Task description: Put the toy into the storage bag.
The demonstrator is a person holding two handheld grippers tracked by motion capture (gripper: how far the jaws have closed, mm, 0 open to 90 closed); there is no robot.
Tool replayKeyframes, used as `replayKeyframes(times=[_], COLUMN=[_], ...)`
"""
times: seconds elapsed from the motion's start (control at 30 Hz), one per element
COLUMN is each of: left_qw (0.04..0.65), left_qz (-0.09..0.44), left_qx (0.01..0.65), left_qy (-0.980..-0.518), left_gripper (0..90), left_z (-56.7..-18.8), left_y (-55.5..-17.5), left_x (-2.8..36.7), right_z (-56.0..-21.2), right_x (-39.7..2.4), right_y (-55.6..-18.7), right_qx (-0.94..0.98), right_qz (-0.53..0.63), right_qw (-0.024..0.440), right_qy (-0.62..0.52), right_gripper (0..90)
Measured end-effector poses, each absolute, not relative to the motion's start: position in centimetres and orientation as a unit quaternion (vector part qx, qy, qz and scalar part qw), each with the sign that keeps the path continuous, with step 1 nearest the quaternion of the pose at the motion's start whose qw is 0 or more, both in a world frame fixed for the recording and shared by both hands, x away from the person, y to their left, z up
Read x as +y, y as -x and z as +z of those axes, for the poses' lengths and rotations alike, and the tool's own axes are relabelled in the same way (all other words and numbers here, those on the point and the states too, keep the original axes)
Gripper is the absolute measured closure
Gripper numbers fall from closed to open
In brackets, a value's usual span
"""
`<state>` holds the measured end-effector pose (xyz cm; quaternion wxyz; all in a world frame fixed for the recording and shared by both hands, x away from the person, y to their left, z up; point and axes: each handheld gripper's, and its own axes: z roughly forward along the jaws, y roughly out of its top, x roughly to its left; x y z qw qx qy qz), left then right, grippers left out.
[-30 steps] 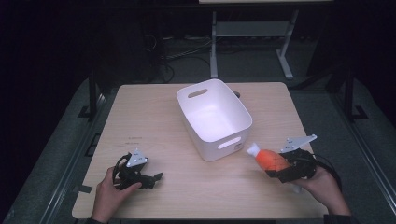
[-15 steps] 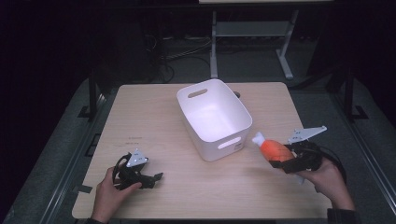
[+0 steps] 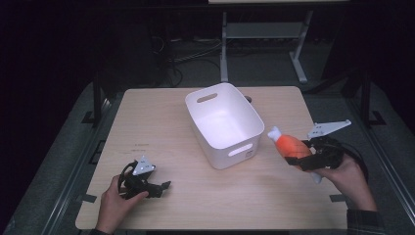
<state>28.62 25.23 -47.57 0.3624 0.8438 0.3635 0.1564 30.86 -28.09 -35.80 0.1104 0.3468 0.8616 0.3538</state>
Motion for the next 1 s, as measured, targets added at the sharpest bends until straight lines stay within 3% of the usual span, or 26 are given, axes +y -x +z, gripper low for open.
replayKeyframes(times=[0.5,1.0], left_qw=[0.361,0.359], left_qz=[0.157,0.156], left_qx=[0.362,0.361], left_qy=[-0.845,-0.846], left_gripper=[12.6,12.6], left_z=[-47.5,-47.5], left_y=[-28.6,-28.6], left_x=[25.3,25.3], right_z=[-32.5,-29.8], right_x=[-27.5,-24.2], right_y=[-32.5,-35.5], right_qx=[0.854,0.861], right_qz=[0.367,0.358], right_qw=[0.122,0.128], right_qy=[-0.348,-0.338], right_gripper=[26.5,26.5])
